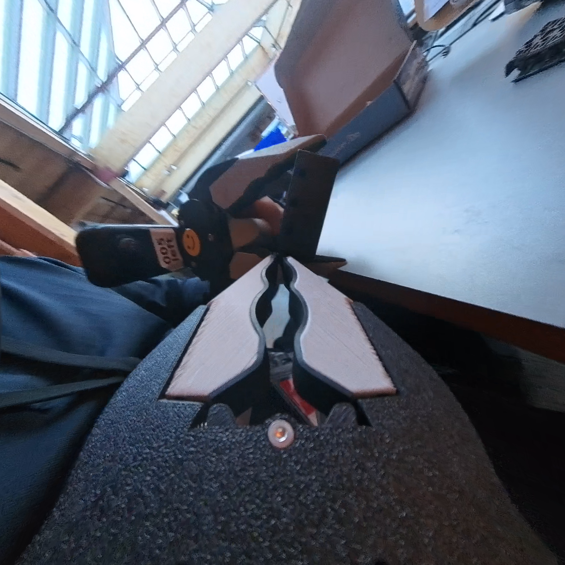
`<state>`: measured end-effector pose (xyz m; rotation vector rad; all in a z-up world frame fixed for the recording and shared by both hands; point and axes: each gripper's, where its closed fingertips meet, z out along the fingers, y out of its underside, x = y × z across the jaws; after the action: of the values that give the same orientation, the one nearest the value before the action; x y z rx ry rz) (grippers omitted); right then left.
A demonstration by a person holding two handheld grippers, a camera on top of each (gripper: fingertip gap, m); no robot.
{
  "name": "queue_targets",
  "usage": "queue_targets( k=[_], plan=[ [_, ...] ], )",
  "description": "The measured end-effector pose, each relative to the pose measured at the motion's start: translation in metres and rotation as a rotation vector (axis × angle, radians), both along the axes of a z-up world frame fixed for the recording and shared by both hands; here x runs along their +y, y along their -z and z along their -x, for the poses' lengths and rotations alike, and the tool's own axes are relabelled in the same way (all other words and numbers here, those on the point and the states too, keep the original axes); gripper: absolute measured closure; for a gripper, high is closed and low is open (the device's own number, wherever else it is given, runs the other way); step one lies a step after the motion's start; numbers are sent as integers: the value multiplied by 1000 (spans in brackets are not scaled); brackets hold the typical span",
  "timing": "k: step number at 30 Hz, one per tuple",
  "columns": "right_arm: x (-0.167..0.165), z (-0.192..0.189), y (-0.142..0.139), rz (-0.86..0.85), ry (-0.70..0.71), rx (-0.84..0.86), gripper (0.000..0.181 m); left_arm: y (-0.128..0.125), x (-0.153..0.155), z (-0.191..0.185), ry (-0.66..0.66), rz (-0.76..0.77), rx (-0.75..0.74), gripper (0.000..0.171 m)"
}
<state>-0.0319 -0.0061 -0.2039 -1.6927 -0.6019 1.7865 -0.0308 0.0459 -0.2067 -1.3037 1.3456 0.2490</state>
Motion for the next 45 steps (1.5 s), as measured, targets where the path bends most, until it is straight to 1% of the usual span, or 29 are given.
queue_targets(
  k=[4, 7, 12, 15, 21, 25, 28, 34, 40, 45],
  plan=[
    [-6, -1, -13, 115, -110, 144, 181, -11, -4, -3, 31, -23, -63, 101],
    [-8, -1, -16, 164, -146, 187, 181, -13, -4, -3, 34, -28, -67, 101],
    [-7, -1, -14, 176, -137, 196, 181, -11, -3, -3, 25, -19, -59, 101],
    [-8, -2, -15, 202, -156, 224, 181, -13, -4, -4, 28, -55, -36, 101],
    [-20, -6, -27, 223, -295, 335, 181, -29, -14, -10, 81, -146, -54, 101],
    [-22, -6, -30, 221, -331, 360, 181, -33, -15, -10, 74, -200, -34, 101],
    [-18, -5, -27, 208, -297, 344, 181, -28, -11, -8, 56, -186, -20, 101],
    [-17, -4, -29, 79, -224, 272, 180, -29, -11, -7, 53, -162, -41, 101],
    [-11, -6, -27, 82, -186, 261, 179, -23, -8, -7, 34, -111, -45, 101],
    [-7, -4, -24, 80, -154, 214, 178, -21, -4, -6, 4, -124, -14, 101]
  ],
)
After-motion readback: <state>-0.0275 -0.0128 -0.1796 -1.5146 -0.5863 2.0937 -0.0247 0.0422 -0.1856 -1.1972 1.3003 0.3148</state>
